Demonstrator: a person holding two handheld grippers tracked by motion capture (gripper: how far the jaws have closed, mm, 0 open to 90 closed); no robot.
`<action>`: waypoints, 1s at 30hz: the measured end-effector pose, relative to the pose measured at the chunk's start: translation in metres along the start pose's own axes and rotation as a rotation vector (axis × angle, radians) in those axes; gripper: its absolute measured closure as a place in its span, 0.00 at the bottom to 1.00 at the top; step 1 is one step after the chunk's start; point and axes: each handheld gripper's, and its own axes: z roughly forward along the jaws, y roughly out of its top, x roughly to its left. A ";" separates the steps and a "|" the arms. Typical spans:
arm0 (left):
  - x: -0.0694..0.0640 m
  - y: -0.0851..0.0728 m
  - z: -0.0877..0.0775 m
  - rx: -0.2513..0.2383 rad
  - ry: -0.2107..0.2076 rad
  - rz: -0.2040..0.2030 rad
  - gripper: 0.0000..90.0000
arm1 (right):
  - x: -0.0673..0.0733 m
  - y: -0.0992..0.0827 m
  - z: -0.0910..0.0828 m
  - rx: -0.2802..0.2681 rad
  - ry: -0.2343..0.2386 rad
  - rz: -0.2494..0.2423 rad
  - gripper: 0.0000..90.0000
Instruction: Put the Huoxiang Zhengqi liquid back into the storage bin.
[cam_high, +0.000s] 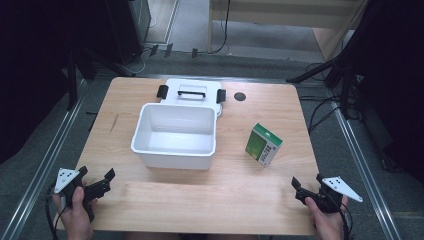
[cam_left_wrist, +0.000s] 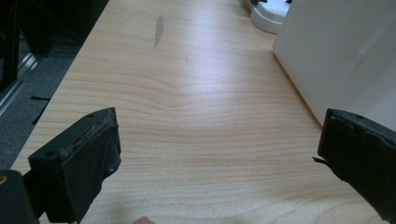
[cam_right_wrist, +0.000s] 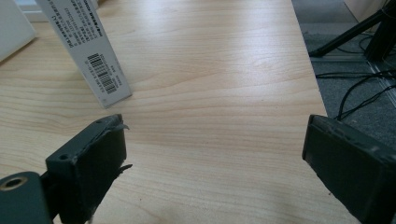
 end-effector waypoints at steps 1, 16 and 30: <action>0.000 0.000 0.000 0.000 0.000 0.000 0.00 | 0.000 0.000 0.000 0.003 -0.001 0.004 0.07; 0.000 0.000 0.000 0.002 -0.002 -0.002 0.00 | 0.005 0.001 0.002 0.044 0.017 -0.055 0.15; 0.000 0.000 -0.001 0.006 -0.011 -0.001 0.00 | 0.032 0.028 0.007 0.199 0.116 -0.226 0.17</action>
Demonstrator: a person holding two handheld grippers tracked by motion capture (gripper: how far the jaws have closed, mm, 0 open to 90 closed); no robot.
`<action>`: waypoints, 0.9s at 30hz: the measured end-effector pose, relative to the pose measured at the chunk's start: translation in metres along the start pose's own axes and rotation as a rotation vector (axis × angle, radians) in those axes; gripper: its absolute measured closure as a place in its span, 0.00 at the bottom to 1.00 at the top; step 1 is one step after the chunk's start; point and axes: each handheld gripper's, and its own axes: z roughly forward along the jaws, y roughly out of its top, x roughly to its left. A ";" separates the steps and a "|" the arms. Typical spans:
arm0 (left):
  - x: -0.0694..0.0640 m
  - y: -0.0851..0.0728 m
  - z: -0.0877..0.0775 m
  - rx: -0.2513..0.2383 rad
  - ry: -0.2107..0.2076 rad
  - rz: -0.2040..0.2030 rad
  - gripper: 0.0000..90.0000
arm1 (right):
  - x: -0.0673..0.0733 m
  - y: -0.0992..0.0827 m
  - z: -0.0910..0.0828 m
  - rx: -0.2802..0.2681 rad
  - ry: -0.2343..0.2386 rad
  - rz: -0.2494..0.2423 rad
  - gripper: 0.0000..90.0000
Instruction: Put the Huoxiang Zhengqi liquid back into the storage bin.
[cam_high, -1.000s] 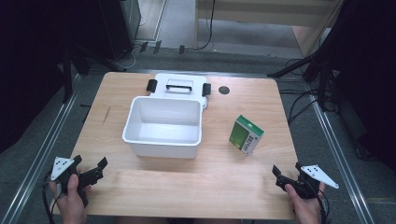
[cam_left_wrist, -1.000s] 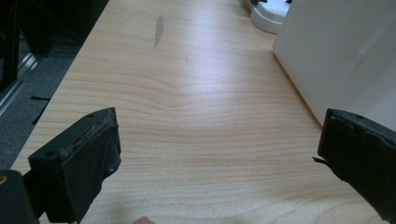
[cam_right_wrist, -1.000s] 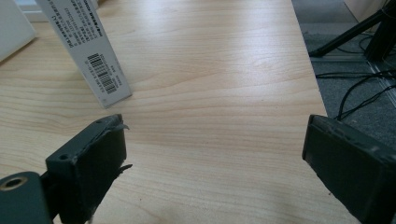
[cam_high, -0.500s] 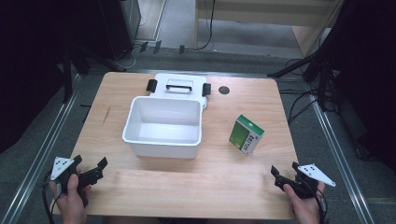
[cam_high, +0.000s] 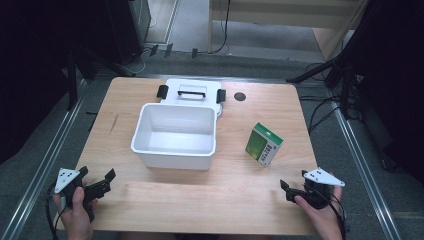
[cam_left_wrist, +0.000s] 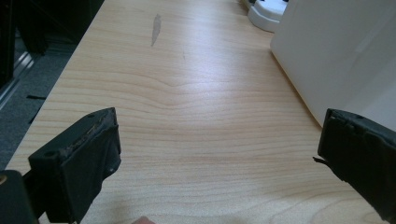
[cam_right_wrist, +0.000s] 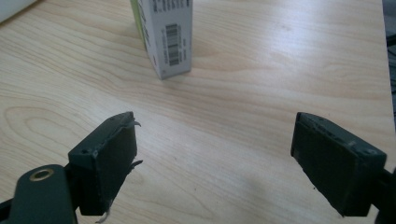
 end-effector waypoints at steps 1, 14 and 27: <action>0.000 0.000 0.000 0.000 -0.001 -0.001 0.00 | 0.000 0.003 -0.001 0.003 0.002 -0.009 0.17; 0.001 0.000 0.000 0.010 -0.006 -0.009 0.00 | 0.009 0.066 0.007 0.325 0.019 -0.206 0.18; 0.001 0.000 0.001 0.008 -0.008 -0.015 0.00 | 0.020 0.124 0.009 0.537 0.052 -0.252 0.17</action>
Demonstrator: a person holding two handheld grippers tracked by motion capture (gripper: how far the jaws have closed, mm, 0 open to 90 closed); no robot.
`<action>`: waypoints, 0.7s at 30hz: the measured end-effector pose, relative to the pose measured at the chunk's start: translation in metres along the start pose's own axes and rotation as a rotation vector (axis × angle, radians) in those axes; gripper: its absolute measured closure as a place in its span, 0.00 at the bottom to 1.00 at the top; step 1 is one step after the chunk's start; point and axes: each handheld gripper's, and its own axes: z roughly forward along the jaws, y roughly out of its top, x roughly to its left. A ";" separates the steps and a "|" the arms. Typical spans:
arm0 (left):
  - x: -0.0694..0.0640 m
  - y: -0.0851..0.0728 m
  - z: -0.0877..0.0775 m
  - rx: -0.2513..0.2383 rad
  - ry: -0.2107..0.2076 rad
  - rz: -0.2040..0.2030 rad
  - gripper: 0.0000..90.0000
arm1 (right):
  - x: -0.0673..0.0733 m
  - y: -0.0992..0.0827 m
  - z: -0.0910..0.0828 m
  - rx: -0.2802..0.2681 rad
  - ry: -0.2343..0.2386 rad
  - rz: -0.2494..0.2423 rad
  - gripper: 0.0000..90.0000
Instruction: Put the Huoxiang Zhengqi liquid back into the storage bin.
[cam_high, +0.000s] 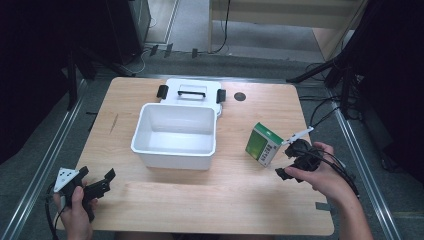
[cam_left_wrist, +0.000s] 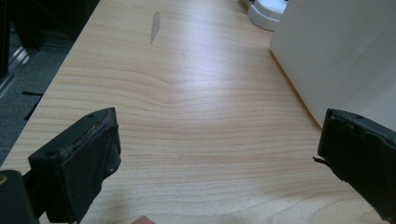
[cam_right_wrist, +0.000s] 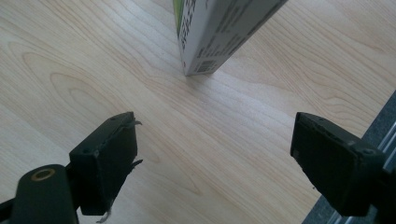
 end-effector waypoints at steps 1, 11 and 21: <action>0.000 0.000 0.000 0.002 0.001 0.000 0.00 | 0.001 0.004 -0.001 0.013 -0.002 -0.001 0.17; 0.000 0.000 0.000 0.004 -0.002 0.004 0.00 | 0.002 0.036 -0.014 0.095 -0.005 -0.050 0.17; -0.001 0.000 0.001 0.007 -0.003 0.003 0.00 | 0.004 0.064 -0.024 0.081 -0.015 -0.085 0.22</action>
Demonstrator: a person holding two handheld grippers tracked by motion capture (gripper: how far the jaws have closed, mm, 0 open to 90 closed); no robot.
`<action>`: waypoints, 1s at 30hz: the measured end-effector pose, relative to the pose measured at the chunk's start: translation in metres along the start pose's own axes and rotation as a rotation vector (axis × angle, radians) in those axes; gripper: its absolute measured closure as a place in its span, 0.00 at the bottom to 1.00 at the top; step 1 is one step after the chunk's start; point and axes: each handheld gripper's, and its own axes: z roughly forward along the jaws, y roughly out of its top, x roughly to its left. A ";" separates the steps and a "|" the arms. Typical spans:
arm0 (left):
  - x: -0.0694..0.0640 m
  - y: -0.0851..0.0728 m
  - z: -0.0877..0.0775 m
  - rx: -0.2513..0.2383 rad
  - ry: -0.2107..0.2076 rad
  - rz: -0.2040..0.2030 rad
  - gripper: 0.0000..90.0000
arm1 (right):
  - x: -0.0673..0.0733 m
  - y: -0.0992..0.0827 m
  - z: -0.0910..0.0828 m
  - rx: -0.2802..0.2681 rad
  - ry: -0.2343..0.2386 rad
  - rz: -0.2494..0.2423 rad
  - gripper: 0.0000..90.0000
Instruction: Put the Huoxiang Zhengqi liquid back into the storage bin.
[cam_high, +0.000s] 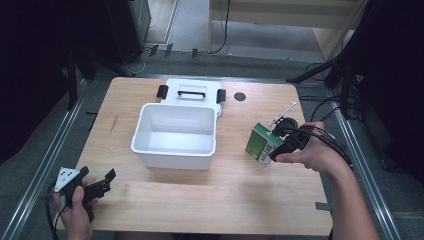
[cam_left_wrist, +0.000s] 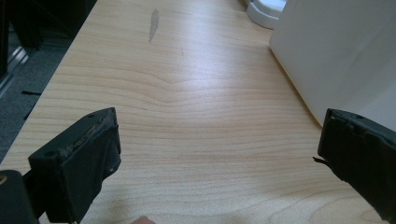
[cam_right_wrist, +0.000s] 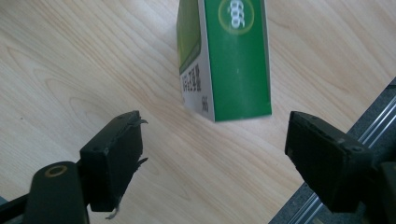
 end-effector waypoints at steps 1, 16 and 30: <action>0.000 0.000 0.000 0.000 0.000 0.000 0.00 | 0.000 0.002 -0.001 -0.001 -0.003 -0.001 0.22; 0.001 0.000 0.001 0.008 -0.005 0.002 0.00 | 0.001 0.035 0.007 0.023 -0.022 -0.024 0.29; 0.001 0.001 0.001 0.009 -0.014 -0.003 0.00 | -0.011 0.051 0.030 0.061 0.018 0.034 0.54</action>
